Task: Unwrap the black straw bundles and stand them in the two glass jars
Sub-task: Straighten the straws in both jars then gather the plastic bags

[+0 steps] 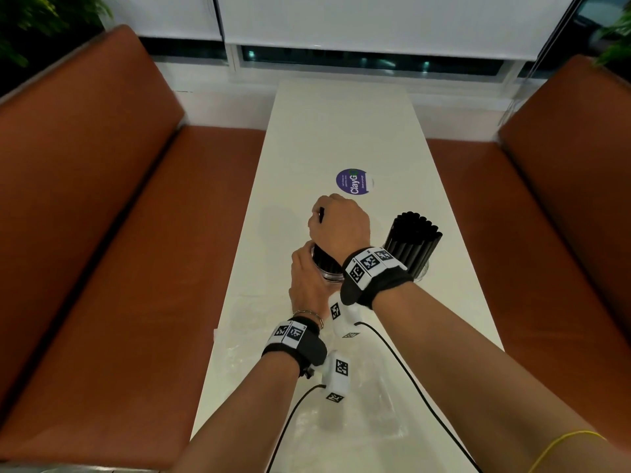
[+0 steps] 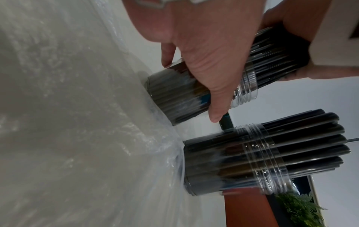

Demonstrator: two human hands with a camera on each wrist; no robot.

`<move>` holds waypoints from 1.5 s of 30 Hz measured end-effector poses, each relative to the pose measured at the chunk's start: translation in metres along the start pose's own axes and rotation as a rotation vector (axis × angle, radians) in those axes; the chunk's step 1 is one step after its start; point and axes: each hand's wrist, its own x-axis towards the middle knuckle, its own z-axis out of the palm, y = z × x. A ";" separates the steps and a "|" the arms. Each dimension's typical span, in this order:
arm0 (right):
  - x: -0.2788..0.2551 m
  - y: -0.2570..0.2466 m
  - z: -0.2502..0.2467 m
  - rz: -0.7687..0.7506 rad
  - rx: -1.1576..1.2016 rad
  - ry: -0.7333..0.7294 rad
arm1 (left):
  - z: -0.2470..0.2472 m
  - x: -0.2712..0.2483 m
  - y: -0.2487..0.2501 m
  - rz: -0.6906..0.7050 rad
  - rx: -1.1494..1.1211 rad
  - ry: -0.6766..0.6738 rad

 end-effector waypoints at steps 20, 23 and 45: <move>-0.005 0.000 -0.002 -0.008 -0.052 -0.004 | 0.005 -0.008 -0.005 0.049 -0.161 0.044; -0.005 0.003 -0.004 0.008 -0.060 -0.022 | 0.002 -0.011 -0.008 0.051 -0.157 0.059; -0.157 0.060 -0.108 0.180 0.221 -0.240 | -0.119 -0.105 -0.098 -0.196 0.096 0.303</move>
